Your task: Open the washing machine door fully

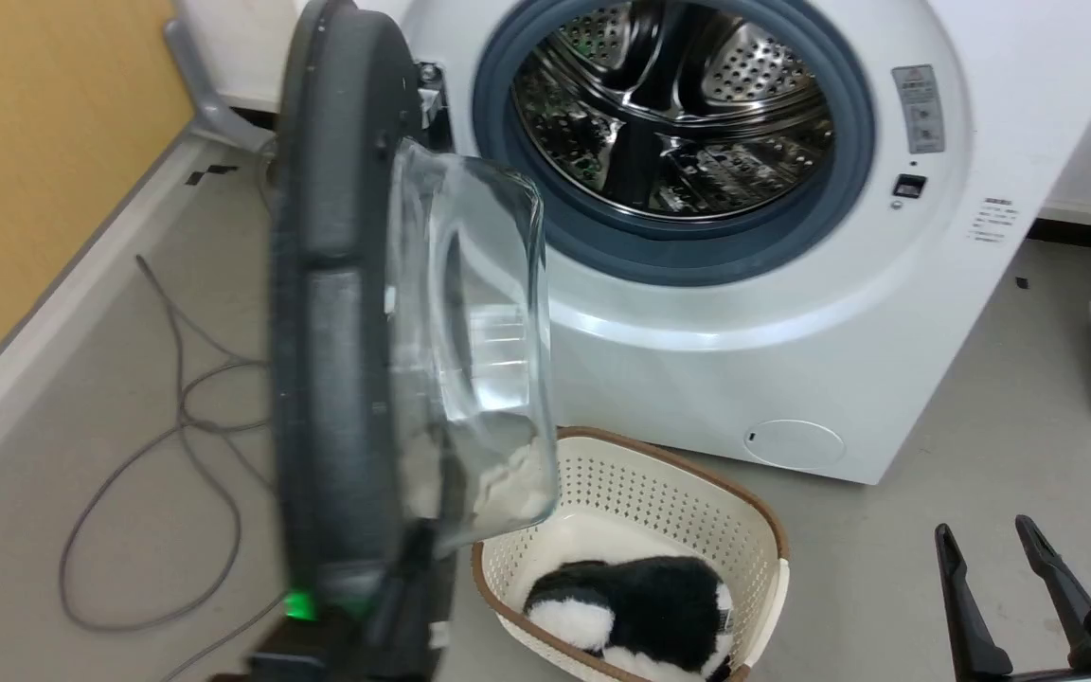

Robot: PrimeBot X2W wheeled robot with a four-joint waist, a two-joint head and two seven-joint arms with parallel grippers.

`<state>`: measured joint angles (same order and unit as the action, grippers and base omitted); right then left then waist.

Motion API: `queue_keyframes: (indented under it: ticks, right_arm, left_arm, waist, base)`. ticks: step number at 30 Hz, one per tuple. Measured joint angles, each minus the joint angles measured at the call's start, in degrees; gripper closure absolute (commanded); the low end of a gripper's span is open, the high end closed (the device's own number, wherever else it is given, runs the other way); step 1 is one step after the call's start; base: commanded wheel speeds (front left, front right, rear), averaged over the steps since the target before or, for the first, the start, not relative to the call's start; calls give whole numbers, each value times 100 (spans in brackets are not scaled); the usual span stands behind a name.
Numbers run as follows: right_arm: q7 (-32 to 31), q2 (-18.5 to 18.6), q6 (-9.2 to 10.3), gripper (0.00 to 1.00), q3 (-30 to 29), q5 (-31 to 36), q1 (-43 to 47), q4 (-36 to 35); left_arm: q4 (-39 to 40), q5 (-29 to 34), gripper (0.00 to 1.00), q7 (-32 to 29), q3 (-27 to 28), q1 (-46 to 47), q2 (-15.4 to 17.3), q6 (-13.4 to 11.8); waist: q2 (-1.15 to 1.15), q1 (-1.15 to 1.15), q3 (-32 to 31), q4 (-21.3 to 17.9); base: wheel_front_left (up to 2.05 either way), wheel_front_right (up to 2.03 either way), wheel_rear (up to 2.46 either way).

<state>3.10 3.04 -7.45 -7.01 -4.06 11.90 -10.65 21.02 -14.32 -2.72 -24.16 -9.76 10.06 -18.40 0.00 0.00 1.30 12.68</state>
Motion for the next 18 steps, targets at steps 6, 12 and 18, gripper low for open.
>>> queue_keyframes:
  ticks: [6,12,18]
  right_arm:
    - [-8,0,0,0,24,-3,-2,-23]
    - [-31,-1,0,0,78,-3,-9,-24]
    - [-33,0,0,0,70,-22,-18,-19]
  left_arm:
    - [-211,-346,100,127,700,-35,229,-108]
    - [-521,-748,100,326,1457,160,516,-38]
    - [-1300,-1116,100,548,2181,509,738,15]
  waist:
    - [0,0,49,70]
    - [0,0,120,20]
    - [0,0,177,-89]
  base:
    - [0,0,0]
    - [0,0,0]
    - [0,0,0]
